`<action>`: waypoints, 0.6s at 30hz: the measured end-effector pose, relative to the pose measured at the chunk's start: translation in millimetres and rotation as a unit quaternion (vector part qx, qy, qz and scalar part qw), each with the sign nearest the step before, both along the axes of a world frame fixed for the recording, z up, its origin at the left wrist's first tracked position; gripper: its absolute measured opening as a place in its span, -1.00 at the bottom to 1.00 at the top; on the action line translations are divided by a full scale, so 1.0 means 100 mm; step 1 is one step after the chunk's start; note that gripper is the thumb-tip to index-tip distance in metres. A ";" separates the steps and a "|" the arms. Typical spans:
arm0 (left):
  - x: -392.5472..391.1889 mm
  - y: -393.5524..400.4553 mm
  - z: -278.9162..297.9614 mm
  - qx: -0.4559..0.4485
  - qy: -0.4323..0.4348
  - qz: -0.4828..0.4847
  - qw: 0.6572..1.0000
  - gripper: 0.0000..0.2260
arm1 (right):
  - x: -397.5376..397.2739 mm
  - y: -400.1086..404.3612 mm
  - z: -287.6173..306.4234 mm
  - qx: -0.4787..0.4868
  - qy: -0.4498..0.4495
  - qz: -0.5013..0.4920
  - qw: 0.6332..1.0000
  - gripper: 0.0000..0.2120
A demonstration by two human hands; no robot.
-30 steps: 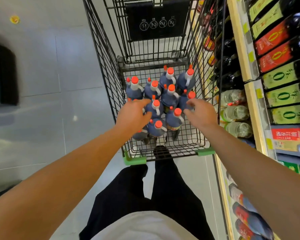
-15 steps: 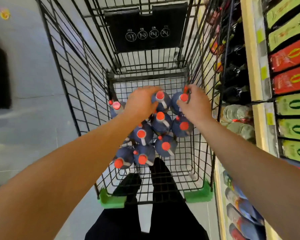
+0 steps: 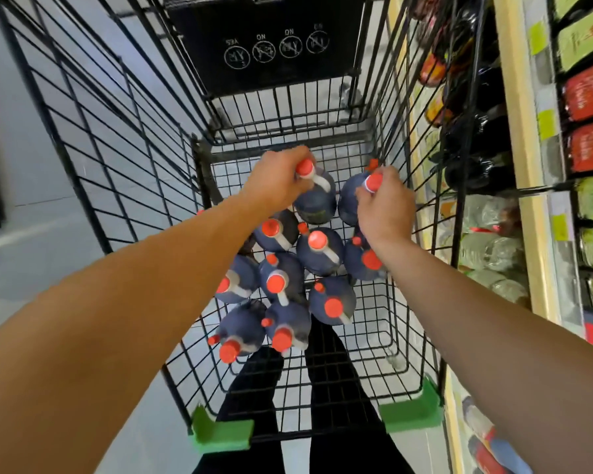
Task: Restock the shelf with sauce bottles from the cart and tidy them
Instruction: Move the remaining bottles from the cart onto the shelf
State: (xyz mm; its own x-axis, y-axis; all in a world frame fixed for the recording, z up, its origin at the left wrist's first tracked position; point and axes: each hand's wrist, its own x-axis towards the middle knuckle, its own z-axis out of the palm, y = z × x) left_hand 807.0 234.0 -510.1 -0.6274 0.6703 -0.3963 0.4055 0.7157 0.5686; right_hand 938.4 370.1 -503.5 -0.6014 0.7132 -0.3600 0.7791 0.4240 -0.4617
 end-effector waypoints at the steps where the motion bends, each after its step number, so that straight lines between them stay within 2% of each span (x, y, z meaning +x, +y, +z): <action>1: -0.03 -0.01 0.03 0.013 0.007 0.023 1.000 -0.75 | -0.01 0.02 0.01 -0.003 0.006 -0.010 1.000 -0.74; 5: -0.21 -0.10 0.38 0.048 0.034 0.101 0.993 -0.75 | -0.01 0.05 0.26 -0.016 0.067 -0.041 0.997 -0.78; 9: -0.36 -0.30 0.93 0.097 0.060 0.172 0.978 -0.73 | 0.01 0.03 0.82 -0.029 0.135 -0.066 0.988 -0.78; 18: 0.02 -0.85 2.38 0.191 0.095 0.172 0.962 -0.76 | 0.53 -0.30 2.41 0.003 0.252 -0.079 0.964 -0.77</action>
